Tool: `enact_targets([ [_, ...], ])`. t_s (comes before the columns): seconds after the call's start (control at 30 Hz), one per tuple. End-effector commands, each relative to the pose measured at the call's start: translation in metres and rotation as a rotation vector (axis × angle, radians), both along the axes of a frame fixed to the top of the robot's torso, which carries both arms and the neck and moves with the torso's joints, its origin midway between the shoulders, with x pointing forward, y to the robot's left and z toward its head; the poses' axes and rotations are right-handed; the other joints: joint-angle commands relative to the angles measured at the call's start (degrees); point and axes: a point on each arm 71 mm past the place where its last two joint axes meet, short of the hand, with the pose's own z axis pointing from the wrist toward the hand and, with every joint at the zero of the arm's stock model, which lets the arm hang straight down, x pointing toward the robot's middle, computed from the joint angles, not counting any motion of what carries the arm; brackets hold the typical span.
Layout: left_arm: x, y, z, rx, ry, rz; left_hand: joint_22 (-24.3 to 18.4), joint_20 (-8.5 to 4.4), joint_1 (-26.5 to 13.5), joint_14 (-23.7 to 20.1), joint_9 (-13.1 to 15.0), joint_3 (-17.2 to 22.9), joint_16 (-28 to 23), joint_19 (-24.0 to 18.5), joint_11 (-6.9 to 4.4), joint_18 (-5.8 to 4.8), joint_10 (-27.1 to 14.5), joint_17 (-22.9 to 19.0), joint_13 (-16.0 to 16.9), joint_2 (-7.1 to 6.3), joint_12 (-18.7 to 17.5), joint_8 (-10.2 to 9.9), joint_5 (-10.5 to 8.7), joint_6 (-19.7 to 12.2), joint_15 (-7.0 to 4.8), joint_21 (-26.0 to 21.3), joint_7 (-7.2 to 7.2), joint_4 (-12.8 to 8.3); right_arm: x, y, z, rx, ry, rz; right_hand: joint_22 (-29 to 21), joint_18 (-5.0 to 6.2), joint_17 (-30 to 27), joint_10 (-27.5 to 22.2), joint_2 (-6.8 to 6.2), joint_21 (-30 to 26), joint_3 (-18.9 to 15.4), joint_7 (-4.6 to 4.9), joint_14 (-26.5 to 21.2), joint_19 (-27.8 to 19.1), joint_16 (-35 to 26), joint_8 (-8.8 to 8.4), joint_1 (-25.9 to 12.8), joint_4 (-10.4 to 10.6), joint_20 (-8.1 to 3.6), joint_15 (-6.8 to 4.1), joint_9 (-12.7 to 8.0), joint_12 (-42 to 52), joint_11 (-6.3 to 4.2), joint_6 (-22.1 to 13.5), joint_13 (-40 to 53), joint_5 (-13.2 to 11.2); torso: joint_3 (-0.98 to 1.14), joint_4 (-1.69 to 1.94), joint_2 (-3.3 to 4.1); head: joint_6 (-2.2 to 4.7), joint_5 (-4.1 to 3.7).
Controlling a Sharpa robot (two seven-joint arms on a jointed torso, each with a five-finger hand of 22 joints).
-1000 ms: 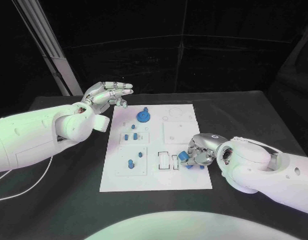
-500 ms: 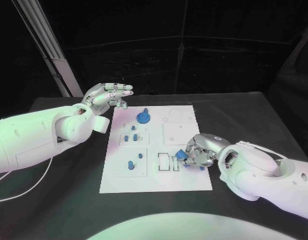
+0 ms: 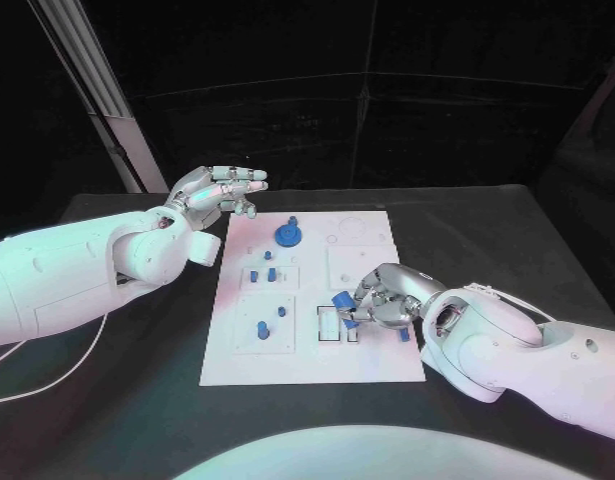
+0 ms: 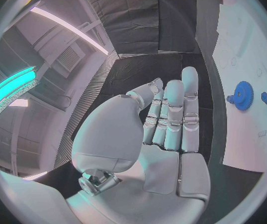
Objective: Assemble the parts on the task board
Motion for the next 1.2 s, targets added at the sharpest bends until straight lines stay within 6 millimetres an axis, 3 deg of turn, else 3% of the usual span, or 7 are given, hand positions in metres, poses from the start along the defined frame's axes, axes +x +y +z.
enact_targets([
  [0.03, 0.000, -0.003, 0.001, -0.010, -0.002, -0.013, -0.09, 0.06, -0.01, -0.37, -0.05, -0.26, 0.02, -0.25, -0.10, 0.82, -0.32, -0.07, -0.08, 0.38, 0.11, 0.20, 0.05, -0.44, 0.07, -0.25, -0.04, -0.14, -0.001, 0.007, -0.004, 0.008, 0.063, 0.032, 1.92, -0.63, -0.10, 0.15, 0.68, 0.15, -0.55, -1.04, 0.58, 0.27, 0.03, 0.69, -0.41, 0.05, -0.13, -0.54, 1.50, -0.50, -0.42, 1.60, -0.05, -0.24, -0.05, 0.01, 0.04, -0.06, 0.15],
  [0.33, 0.000, -0.006, 0.001, -0.012, -0.003, -0.018, -0.09, 0.06, -0.01, -0.37, -0.05, -0.26, 0.02, -0.25, -0.10, 0.82, -0.32, -0.07, -0.08, 0.38, 0.11, 0.20, 0.05, -0.44, 0.07, -0.25, -0.04, -0.14, -0.001, 0.022, -0.011, -0.044, 0.123, 0.061, 1.81, -0.59, -0.49, 0.40, 2.07, 0.08, -1.25, -1.88, 0.51, 0.20, -0.21, 1.17, -1.74, 0.01, -0.58, -1.07, 2.20, -1.90, -1.11, 3.68, -0.84, -0.36, 0.01, -0.14, 0.02, -0.07, 0.34],
  [0.63, 0.001, -0.006, 0.001, -0.012, -0.003, -0.018, -0.09, 0.06, -0.01, -0.37, -0.05, -0.26, 0.02, -0.25, -0.10, 0.82, -0.32, -0.07, -0.08, 0.38, 0.11, 0.20, 0.05, -0.44, 0.07, -0.25, -0.04, -0.14, 0.002, 0.024, -0.013, -0.076, 0.129, 0.034, 1.71, -0.57, -0.73, 0.52, 2.31, 0.02, -1.52, -2.05, 0.46, 0.14, -0.38, 1.23, -2.10, 0.07, -0.73, -1.21, 2.41, -2.20, -1.26, 4.13, -0.93, -0.06, 0.07, -0.10, -0.02, -0.11, 0.41],
  [0.83, 0.001, -0.006, 0.001, -0.012, -0.003, -0.019, -0.09, 0.06, -0.01, -0.37, -0.05, -0.26, 0.02, -0.25, -0.10, 0.82, -0.32, -0.07, -0.08, 0.38, 0.11, 0.20, 0.05, -0.44, 0.07, -0.25, -0.04, -0.14, 0.004, 0.025, -0.014, -0.092, 0.111, 0.025, 1.55, -0.54, -1.22, 0.64, 2.73, -0.09, -2.90, -2.17, 0.37, 0.05, -0.72, 1.02, -4.47, 0.12, -0.91, -1.33, 2.80, -3.08, -1.37, 4.44, -1.28, -1.69, 0.07, -0.10, 0.00, -0.03, 0.40],
  [0.9, 0.001, -0.006, 0.001, -0.012, -0.003, -0.019, -0.09, 0.06, -0.01, -0.37, -0.05, -0.26, 0.02, -0.25, -0.10, 0.82, -0.32, -0.07, -0.08, 0.38, 0.11, 0.20, 0.05, -0.44, 0.07, -0.25, -0.04, -0.14, 0.005, 0.025, -0.014, -0.095, 0.100, 0.020, 1.34, -0.50, -1.56, 0.62, 2.87, -0.21, -3.76, -2.21, 0.31, -0.06, -0.96, 0.94, -5.76, 0.08, -0.94, -1.35, 3.01, -3.61, -1.39, 4.54, -1.52, -4.38, 0.08, -0.13, -0.01, 0.02, 0.38],
  [1.1, 0.001, -0.006, 0.001, -0.012, -0.002, -0.018, -0.09, 0.06, -0.01, -0.37, -0.05, -0.26, 0.02, -0.25, -0.10, 0.82, -0.32, -0.07, -0.08, 0.38, 0.11, 0.20, 0.05, -0.44, 0.07, -0.25, -0.04, -0.14, 0.007, 0.026, -0.013, -0.093, 0.073, 0.014, 0.42, -0.31, -2.83, 0.39, 2.40, -0.75, -8.56, -2.09, 0.10, -0.58, -1.90, 0.57, -12.31, 0.09, -0.93, -1.28, 3.85, -5.36, -1.27, 4.37, -2.12, -19.65, 0.08, -0.14, -0.01, 0.06, 0.35],
  [1.2, 0.001, -0.006, 0.001, -0.012, -0.002, -0.018, -0.10, 0.08, -0.05, -0.42, -0.06, -0.29, 0.06, -0.27, -0.06, 0.82, -0.53, -0.11, -0.09, 0.39, 0.27, 0.29, 0.06, -0.56, 0.10, -0.28, 0.00, -0.18, 0.008, 0.027, -0.012, -0.096, 0.059, 0.016, -0.40, -0.13, -3.87, -0.05, 1.35, -1.20, -10.13, -1.95, -0.10, -1.05, -2.66, 0.41, -14.71, 0.15, -0.83, -1.18, 4.19, -6.58, -1.14, 4.03, -2.75, -21.50, 0.09, -0.12, -0.01, 0.11, 0.34],
])
